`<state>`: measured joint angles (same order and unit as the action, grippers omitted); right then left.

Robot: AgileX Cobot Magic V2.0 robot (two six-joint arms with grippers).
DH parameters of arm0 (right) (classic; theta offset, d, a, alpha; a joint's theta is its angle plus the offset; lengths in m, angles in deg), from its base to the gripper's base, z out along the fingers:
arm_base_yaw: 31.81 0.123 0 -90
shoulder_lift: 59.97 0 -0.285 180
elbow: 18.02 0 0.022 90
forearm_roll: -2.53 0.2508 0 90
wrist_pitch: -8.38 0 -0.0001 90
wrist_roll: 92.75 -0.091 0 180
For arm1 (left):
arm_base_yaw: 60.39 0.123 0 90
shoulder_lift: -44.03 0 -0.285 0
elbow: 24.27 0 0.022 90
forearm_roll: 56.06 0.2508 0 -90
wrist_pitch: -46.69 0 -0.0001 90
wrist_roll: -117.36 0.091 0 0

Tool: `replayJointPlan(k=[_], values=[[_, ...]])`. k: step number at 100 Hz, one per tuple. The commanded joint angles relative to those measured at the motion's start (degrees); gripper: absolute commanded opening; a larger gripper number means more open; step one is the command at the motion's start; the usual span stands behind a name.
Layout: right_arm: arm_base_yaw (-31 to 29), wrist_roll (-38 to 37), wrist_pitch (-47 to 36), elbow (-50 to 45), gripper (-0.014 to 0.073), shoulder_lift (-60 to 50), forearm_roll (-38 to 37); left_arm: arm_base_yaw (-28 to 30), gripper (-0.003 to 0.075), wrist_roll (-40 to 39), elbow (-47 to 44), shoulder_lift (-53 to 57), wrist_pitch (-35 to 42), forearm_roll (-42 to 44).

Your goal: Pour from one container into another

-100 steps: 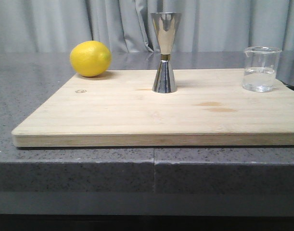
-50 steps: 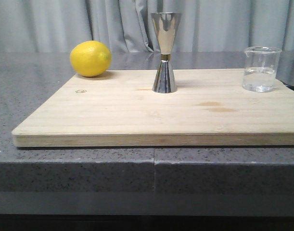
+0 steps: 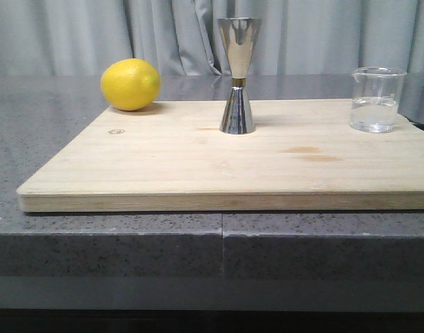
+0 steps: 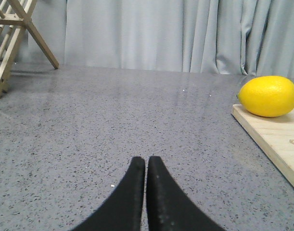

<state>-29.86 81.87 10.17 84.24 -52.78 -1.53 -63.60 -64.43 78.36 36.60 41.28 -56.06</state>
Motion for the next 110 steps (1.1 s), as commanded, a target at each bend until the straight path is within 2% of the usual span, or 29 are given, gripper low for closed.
replayJointPlan(k=[1, 58, 78, 92, 110], values=[[0.1, 0.6, -4.2, -1.6, -0.0069, -1.2, 0.0, -0.1, -0.0021, -0.3, -1.3, 1.3, 4.0, 0.0], [0.1, 0.6, -4.7, -1.6, -0.0069, -1.2, 0.0, -0.1, -0.0021, -0.3, -1.3, 1.3, 6.3, 0.0], [0.1, -0.2, -7.7, -1.3, -0.0069, -1.2, 0.7, -0.1, -0.0021, -0.3, -1.0, 1.3, 11.6, -7.2], [0.1, -0.5, -4.0, 1.7, -0.0069, -1.1, 4.8, -0.1, -0.0021, -0.3, 1.5, 1.1, 7.3, -13.4], [0.1, -0.5, 4.2, 10.4, -0.0069, 2.2, 4.7, -0.1, -0.0021, -0.3, 10.5, -3.5, -1.8, -13.9]])
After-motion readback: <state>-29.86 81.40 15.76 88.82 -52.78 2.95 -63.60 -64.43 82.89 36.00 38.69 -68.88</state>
